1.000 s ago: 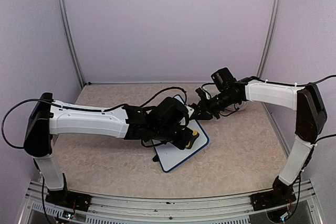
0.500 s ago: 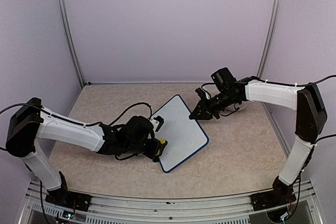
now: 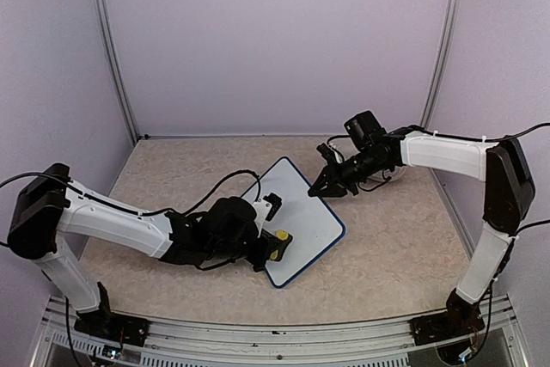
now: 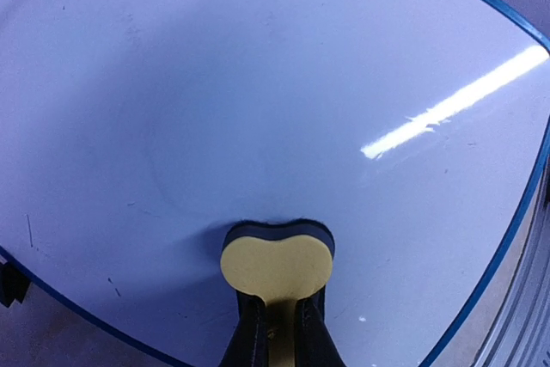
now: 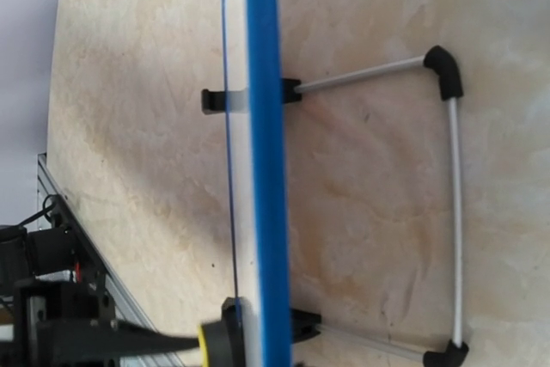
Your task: Erase the whiteboard
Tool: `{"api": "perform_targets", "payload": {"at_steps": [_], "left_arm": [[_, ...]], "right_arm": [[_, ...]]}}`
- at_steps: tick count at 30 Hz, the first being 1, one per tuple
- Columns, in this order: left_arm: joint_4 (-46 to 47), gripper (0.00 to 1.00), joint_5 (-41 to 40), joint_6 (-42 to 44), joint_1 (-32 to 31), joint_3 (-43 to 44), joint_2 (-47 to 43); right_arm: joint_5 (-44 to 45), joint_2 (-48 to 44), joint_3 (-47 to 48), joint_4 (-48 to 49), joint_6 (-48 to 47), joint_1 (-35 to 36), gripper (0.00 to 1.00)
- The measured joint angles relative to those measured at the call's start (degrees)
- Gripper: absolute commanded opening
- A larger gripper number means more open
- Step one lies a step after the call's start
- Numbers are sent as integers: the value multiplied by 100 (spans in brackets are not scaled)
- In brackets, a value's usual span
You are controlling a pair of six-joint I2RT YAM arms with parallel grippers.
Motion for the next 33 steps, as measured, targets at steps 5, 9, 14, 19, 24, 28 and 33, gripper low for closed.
{"api": "perform_targets", "payload": {"at_steps": [5, 9, 14, 19, 24, 28, 33], "left_arm": [[407, 0, 304, 223, -199, -4, 7], [732, 0, 455, 275, -258, -155, 7], [1228, 0, 654, 190, 61, -562, -52], [1261, 0, 629, 127, 785, -874, -129], [999, 0, 540, 131, 1248, -754, -46], [732, 0, 531, 59, 1425, -348, 133], [551, 0, 636, -203, 1943, 487, 660]], "right_arm": [[-7, 0, 0, -4, 20, 2, 0], [-9, 0, -2, -4, 26, 2, 0], [-4, 0, 0, 7, 26, 2, 0], [-4, 0, 0, 11, 33, 4, 0], [-2, 0, 0, 17, 92, 15, 0], [4, 4, 0, 17, 94, 15, 0], [22, 31, 4, 24, 142, 13, 0]]}}
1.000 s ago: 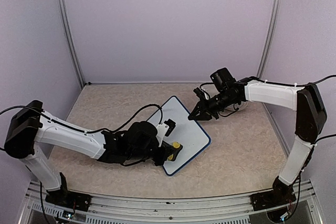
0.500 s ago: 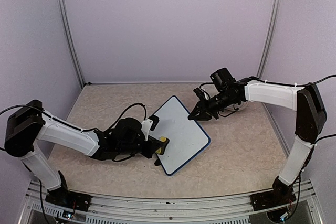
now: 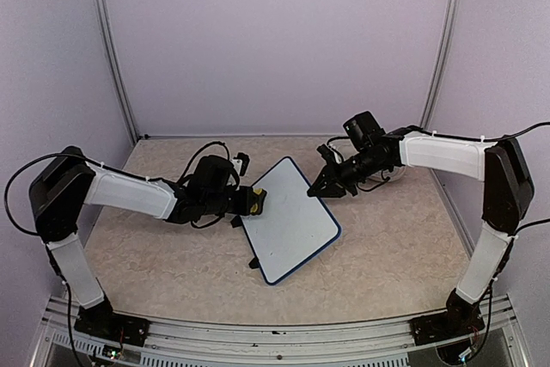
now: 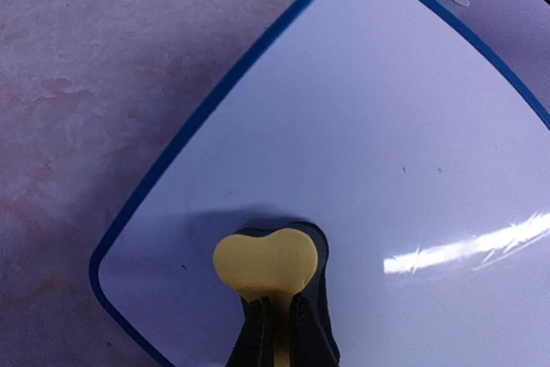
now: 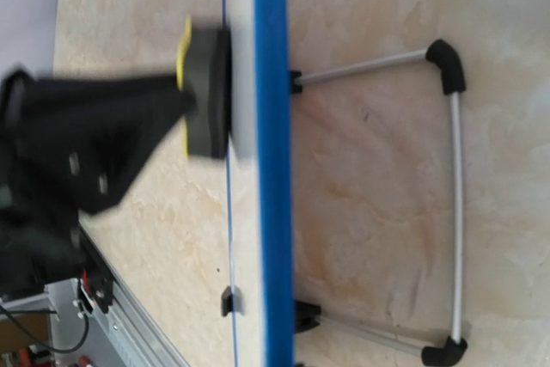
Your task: Erase the whiteboard
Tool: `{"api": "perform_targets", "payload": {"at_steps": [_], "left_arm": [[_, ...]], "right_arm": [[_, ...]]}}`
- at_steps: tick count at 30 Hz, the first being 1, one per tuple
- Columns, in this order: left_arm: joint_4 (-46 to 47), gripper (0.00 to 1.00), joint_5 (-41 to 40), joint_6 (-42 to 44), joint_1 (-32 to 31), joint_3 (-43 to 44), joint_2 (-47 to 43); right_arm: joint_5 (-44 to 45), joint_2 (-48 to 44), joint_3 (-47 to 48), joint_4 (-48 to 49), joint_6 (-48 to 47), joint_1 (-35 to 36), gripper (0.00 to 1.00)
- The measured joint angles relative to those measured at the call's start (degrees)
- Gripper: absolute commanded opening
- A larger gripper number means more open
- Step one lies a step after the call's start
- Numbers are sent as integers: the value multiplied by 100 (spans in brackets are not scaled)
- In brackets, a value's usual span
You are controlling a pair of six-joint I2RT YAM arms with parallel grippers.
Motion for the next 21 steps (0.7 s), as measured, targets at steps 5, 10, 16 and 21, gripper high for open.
{"api": "perform_targets", "payload": {"at_steps": [5, 10, 16, 21], "left_arm": [[-125, 0, 83, -225, 387, 560, 407], [-192, 0, 367, -446, 664, 651, 505], [-852, 0, 450, -389, 619, 1056, 540], [-1727, 0, 498, -205, 229, 2194, 800]], "right_arm": [[11, 15, 7, 22, 125, 4, 0], [17, 22, 13, 42, 195, 4, 0], [2, 22, 17, 33, 186, 7, 0], [20, 22, 33, 15, 177, 24, 0]]}}
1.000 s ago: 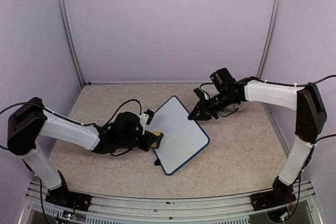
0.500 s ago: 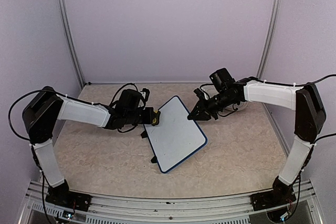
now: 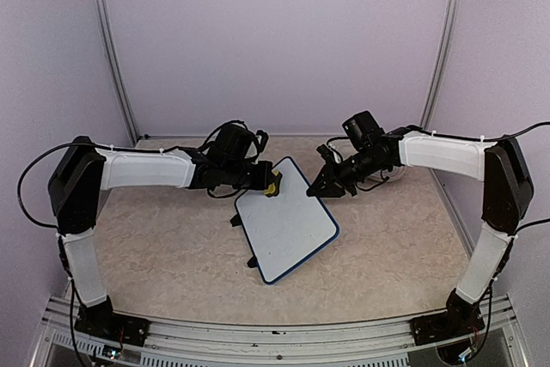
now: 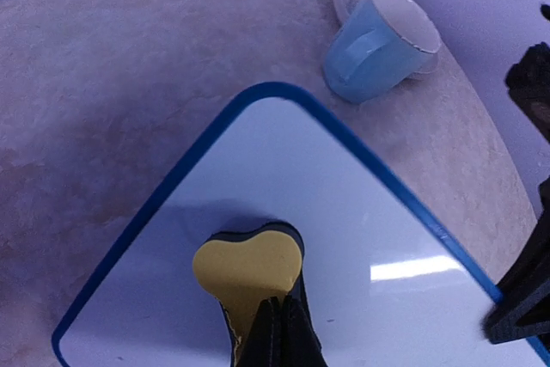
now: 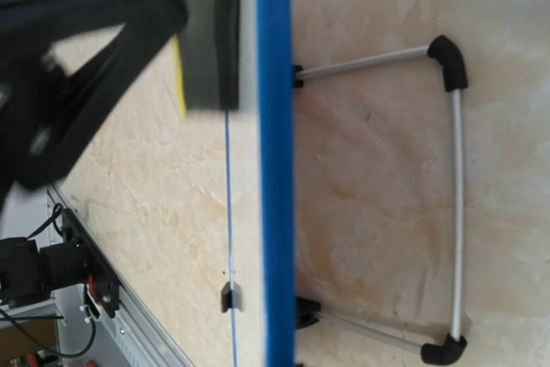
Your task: Erase the whiteboard
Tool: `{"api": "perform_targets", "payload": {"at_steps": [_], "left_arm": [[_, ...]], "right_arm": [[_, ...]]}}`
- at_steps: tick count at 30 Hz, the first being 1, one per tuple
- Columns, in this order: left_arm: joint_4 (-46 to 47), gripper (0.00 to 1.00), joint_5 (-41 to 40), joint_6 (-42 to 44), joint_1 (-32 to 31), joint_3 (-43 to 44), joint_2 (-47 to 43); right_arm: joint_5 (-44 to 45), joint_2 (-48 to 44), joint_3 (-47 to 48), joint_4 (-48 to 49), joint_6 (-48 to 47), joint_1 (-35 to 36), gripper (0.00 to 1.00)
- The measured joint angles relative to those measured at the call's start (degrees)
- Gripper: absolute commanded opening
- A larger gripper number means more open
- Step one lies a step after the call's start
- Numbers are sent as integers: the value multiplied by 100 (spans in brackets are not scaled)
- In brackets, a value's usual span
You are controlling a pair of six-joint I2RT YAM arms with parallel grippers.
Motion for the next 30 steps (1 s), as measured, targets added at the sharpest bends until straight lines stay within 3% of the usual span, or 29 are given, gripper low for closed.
{"api": "perform_targets", "payload": {"at_steps": [7, 15, 20, 25, 30], "left_arm": [[-688, 0, 94, 227, -511, 1027, 284], [-922, 0, 85, 323, -518, 380, -122], [-1504, 0, 74, 326, -50, 52, -280], [-1786, 0, 63, 326, 656, -111, -332], [-1816, 0, 313, 328, 828, -369, -938]], "right_arm": [[44, 0, 11, -70, -22, 13, 0], [46, -2, 11, -66, -35, 15, 0], [50, -17, 9, -17, -33, 39, 0], [68, -24, 9, 11, -33, 55, 19], [225, -26, -4, 37, -44, 66, 44]]}}
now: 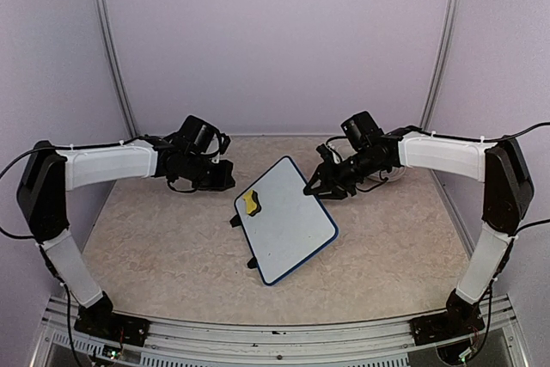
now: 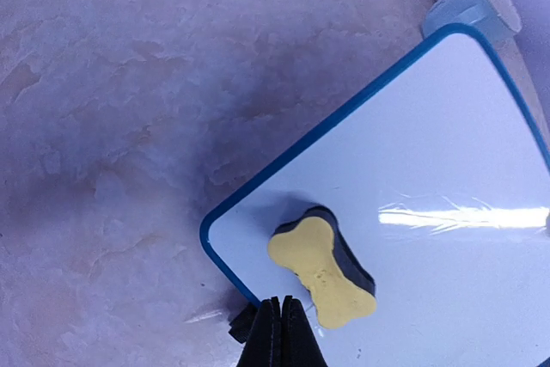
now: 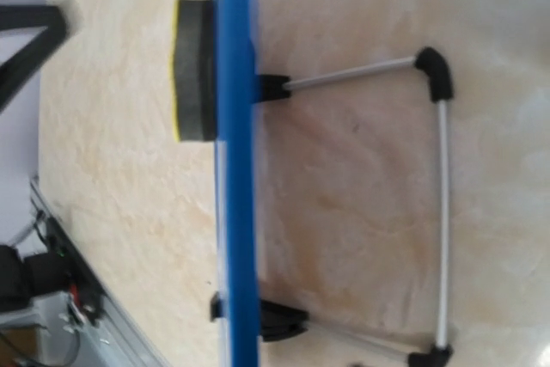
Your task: Erase the whiteboard
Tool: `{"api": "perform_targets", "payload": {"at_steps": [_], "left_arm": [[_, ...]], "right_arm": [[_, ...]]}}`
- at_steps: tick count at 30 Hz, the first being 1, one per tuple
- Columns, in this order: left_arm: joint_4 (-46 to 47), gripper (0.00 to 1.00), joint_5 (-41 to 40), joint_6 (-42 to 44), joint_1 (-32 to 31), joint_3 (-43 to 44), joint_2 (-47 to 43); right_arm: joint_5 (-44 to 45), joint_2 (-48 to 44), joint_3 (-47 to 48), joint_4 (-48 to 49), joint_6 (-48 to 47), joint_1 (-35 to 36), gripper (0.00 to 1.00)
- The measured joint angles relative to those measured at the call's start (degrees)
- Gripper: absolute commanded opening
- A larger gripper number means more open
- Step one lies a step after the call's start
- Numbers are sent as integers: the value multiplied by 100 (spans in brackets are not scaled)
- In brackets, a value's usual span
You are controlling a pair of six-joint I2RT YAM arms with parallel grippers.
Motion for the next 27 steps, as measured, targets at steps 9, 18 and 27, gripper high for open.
{"api": "perform_targets", "payload": {"at_steps": [9, 18, 27], "left_arm": [[74, 35, 352, 31, 22, -566, -1257], [291, 66, 796, -376, -46, -1228, -1338], [984, 61, 1067, -785, -339, -988, -114]], "right_arm": [[192, -323, -28, -17, -37, -61, 70], [201, -531, -17, -61, -153, -129, 69], [157, -531, -24, -61, -184, -129, 68]]}}
